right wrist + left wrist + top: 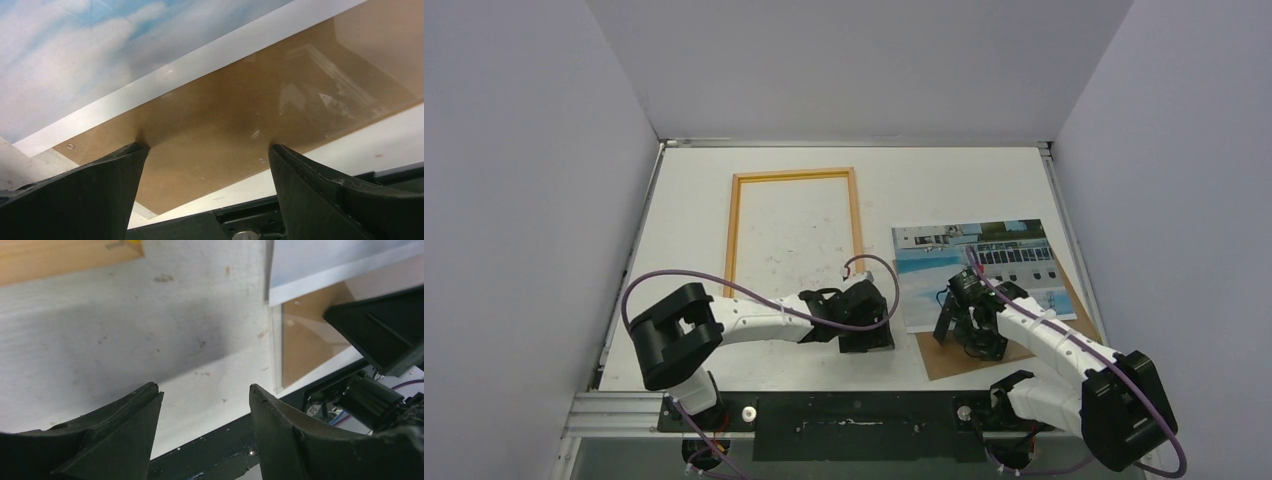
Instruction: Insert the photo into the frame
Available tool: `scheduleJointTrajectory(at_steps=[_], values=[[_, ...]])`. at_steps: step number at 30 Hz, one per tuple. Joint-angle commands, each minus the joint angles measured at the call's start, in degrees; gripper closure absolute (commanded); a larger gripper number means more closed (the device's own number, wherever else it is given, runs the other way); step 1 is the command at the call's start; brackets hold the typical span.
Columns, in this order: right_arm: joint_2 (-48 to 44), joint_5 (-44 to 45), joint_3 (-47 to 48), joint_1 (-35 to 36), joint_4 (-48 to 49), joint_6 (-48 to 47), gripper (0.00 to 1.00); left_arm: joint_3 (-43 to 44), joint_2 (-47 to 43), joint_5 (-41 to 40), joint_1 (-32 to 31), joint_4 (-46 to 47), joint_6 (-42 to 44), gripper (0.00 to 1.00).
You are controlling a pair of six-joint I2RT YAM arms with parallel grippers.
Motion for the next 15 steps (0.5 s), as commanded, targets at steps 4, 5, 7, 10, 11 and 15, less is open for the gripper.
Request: scheduleJointTrajectory(at_steps=[4,5,7,10,11,15], values=[[4.30,-5.11,-2.10,4.32,9.40,0.90,0.02,1.17,2.56,-3.48,-4.95,7.65,-3.61,0.37],[5.11,-5.89,-2.15,4.90,9.93,1.35,0.02,1.38,3.14,-3.78,-5.20,7.61,-4.11,0.37],[5.97,-7.20,-2.68,5.79,11.79,2.65,0.02,1.42,3.65,-4.30,-5.33,6.87,-5.64,0.37],[6.57,-9.89,-4.02,7.08,15.83,5.72,0.02,0.70,3.74,-4.82,-5.33,6.26,-7.68,0.37],[6.69,-10.50,-4.49,7.54,17.19,6.83,0.03,0.38,3.72,-4.86,-5.33,6.53,-8.00,0.38],[8.01,-12.28,-5.35,8.56,21.86,10.38,0.04,-1.19,4.32,-2.84,-4.80,10.23,-9.22,0.44]])
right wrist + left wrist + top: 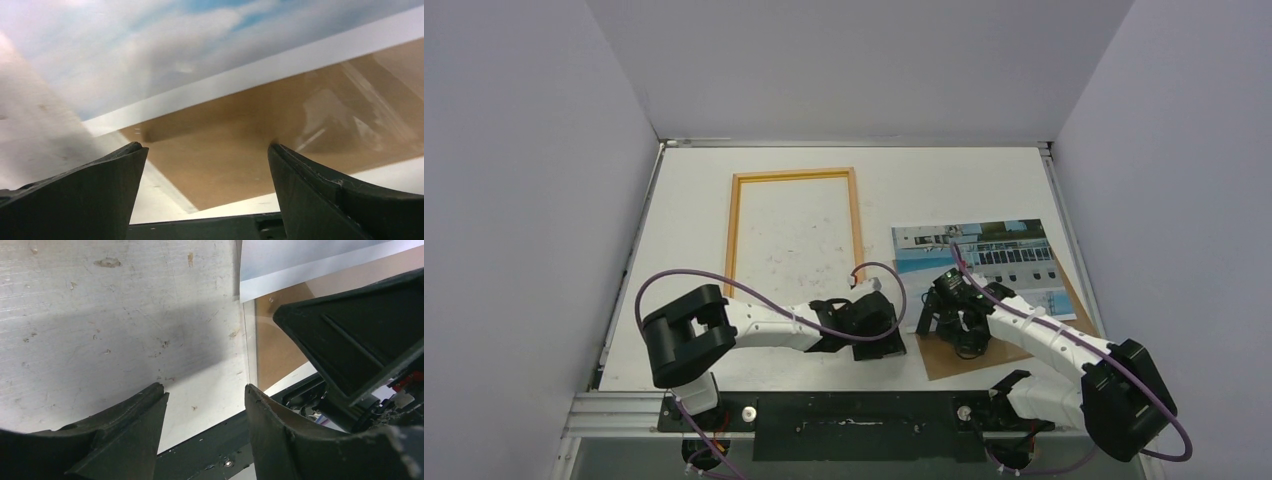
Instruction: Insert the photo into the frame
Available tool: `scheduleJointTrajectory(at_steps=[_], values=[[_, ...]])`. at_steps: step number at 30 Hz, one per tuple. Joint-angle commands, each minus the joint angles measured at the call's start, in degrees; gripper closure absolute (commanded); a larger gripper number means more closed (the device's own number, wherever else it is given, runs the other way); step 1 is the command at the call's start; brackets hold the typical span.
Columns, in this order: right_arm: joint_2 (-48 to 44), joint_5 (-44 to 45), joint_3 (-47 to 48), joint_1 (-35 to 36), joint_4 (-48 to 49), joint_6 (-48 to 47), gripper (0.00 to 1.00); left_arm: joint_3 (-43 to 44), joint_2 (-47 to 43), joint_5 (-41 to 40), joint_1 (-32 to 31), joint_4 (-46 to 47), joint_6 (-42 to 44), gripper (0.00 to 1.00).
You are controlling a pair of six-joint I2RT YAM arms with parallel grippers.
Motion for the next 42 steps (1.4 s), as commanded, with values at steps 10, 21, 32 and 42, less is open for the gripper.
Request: scheduleJointTrajectory(at_steps=[10,21,32,42], values=[[1.05,0.51,4.06,1.82,2.81,3.86,0.06,-1.78,7.17,3.51,0.45,16.14,-3.65,0.47],[-5.79,17.90,9.07,1.06,-14.06,7.18,0.10,-5.59,10.42,-0.29,-1.61,22.73,-11.24,0.54],[-4.18,7.45,0.01,-9.83,-4.91,0.68,0.01,-11.27,11.86,-7.76,-4.80,31.89,-8.88,0.51],[0.72,-8.37,-7.45,-9.75,7.67,2.05,0.02,-15.25,10.23,-8.12,-4.04,40.78,-8.90,0.50]])
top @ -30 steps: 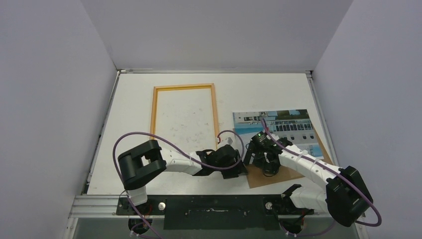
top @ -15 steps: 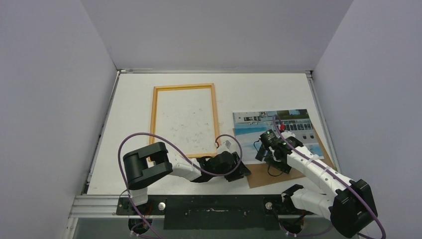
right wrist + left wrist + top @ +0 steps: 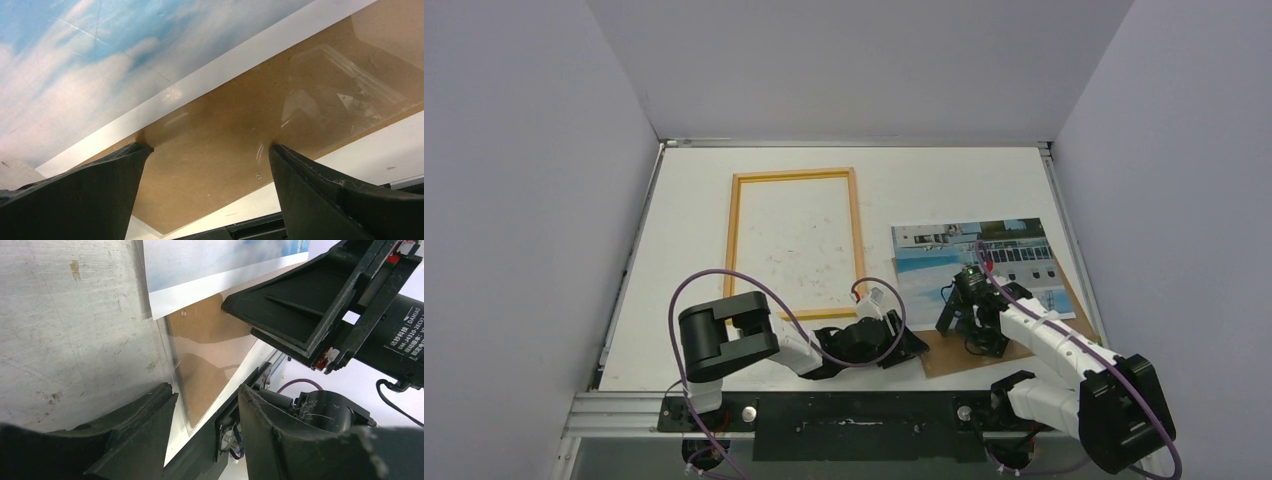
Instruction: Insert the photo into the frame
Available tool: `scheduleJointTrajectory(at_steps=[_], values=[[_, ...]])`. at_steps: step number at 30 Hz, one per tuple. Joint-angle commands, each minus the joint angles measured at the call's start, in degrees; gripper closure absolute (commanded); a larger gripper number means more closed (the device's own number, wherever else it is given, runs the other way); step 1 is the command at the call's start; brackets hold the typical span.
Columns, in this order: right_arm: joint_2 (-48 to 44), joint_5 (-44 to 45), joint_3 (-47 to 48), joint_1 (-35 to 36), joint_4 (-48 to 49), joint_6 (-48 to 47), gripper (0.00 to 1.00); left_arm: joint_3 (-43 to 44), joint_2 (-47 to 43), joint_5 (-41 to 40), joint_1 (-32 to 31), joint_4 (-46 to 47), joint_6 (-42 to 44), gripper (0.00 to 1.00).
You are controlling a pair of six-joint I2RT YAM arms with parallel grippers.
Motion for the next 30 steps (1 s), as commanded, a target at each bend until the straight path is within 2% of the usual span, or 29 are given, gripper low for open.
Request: scheduleJointTrajectory(at_steps=[1,6,10,20,30], values=[[3.80,-12.38,-6.34,0.15,10.40,2.46,0.02,-2.27,-0.67,-3.23,0.68,-8.80,3.07,0.50],[5.18,-15.62,-7.04,2.74,14.05,4.60,0.05,-3.58,-7.22,-6.01,1.91,-17.60,3.94,0.50],[5.27,-16.67,-6.74,5.84,16.93,7.94,0.05,-4.05,-9.16,-5.19,2.22,-20.38,4.16,0.47],[9.80,-16.95,-7.04,6.09,19.80,8.28,0.06,0.18,-0.38,3.30,0.79,-14.34,5.98,0.44],[13.19,-16.13,-6.27,2.94,19.21,4.24,0.06,-0.94,1.88,0.77,-1.23,-14.72,1.66,0.44]])
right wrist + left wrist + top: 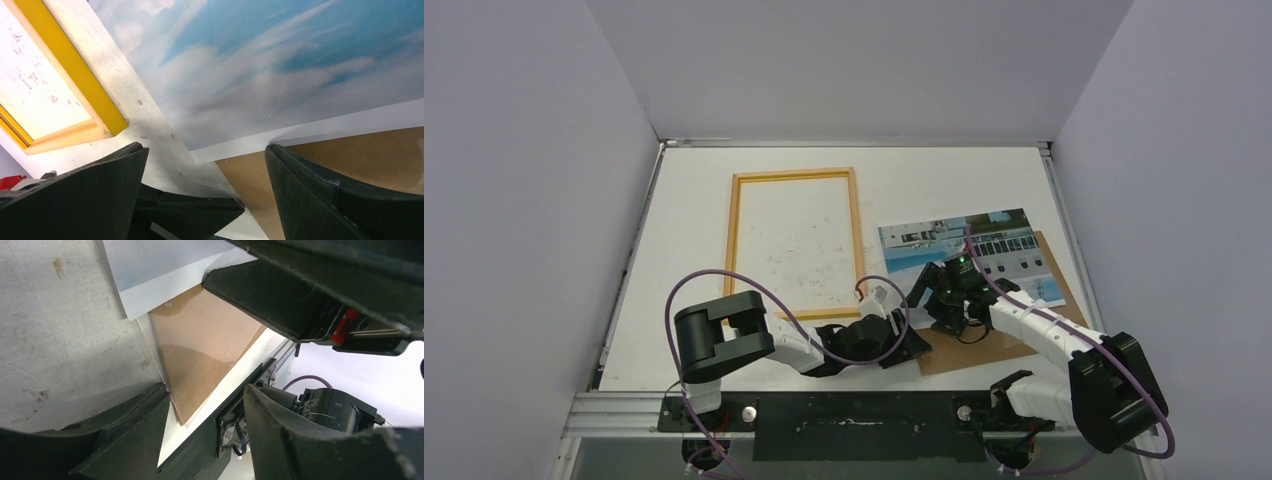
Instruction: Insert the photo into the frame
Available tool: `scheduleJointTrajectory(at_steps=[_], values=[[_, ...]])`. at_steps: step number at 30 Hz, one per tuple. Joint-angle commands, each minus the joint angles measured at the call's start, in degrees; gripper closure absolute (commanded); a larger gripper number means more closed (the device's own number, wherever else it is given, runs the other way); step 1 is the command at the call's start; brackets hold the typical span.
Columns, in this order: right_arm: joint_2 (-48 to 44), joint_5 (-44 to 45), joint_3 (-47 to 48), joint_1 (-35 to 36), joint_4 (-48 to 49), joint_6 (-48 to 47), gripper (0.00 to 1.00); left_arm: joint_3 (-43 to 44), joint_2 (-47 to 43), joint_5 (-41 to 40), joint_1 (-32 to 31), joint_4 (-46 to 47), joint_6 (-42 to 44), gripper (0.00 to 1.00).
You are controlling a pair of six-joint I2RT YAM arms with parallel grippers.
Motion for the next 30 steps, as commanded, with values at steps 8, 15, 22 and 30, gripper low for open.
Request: scheduleJointTrajectory(at_steps=[8,15,22,30], values=[[7.65,1.14,-5.47,0.33,-4.03,-2.76,0.06,-5.37,1.95,-2.27,-1.26,-3.71,-0.65,0.42],[2.39,0.56,-1.38,0.37,-6.74,-8.40,0.06,-6.03,1.97,-1.46,0.35,-0.09,1.06,0.42],[-4.88,5.71,4.84,0.20,-13.38,-15.94,0.02,-5.94,2.24,-2.44,1.32,-2.67,0.52,0.43],[-15.35,17.85,6.23,0.22,-29.53,-10.20,0.02,-5.10,2.56,-2.47,1.40,-5.34,0.58,0.43]])
